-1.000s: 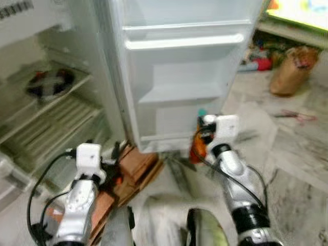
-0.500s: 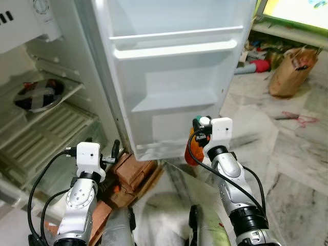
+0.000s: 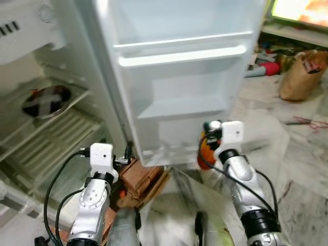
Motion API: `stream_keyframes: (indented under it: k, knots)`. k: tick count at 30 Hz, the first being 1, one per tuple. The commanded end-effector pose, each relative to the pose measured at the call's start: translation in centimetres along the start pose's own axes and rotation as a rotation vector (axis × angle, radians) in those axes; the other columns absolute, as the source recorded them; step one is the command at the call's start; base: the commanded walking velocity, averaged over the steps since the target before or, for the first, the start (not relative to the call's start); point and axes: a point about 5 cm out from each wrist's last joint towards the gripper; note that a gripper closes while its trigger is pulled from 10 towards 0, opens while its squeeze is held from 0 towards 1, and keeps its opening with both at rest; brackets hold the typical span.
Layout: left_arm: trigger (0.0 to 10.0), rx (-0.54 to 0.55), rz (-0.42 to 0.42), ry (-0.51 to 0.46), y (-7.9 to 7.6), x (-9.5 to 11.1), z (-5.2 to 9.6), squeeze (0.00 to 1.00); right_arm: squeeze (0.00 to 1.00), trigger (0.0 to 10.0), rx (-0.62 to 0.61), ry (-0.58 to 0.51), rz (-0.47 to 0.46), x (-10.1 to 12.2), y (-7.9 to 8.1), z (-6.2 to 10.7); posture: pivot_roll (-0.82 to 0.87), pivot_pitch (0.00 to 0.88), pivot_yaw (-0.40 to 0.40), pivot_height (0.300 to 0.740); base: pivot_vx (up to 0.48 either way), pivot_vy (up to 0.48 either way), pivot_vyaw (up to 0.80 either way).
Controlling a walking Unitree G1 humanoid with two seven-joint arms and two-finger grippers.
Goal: Restocking fridge
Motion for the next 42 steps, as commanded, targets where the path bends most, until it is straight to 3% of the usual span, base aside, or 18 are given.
stream_keyframes:
  k: [1,30,39,42]
  knots:
    - [10.0,0.025,-0.016,0.017,0.99,-0.32,0.18,0.00,0.00,10.0,0.043,-0.039,-0.014,0.82,1.34,-0.56,-0.03,0.000,0.026,0.632,0.000,0.000,0.00]
    - [10.0,0.006,-0.026,-0.001,0.70,-0.17,0.19,0.00,0.00,10.0,0.052,-0.041,-0.003,0.83,1.40,-0.44,-0.03,0.000,0.027,0.632,0.386,0.000,0.00]
    - [10.0,0.015,-0.021,0.000,0.78,-0.14,0.38,0.00,0.00,10.0,0.074,-0.019,-0.001,0.38,1.72,-0.24,-0.02,0.002,0.024,0.632,0.027,0.000,0.00]
    - [10.0,0.019,-0.024,0.005,0.88,-0.16,0.55,0.00,0.00,10.0,0.078,-0.015,-0.003,0.25,1.81,-0.14,-0.02,0.010,0.024,0.613,0.000,0.000,0.00]
Point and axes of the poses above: a point about 5 cm out from each wrist's last joint towards the gripper, its own z axis pointing back from the gripper into the wrist, its own x axis along the axis of the wrist's last joint, y = z × x, and after that the axes turned 13 degrees about -z, right-handed
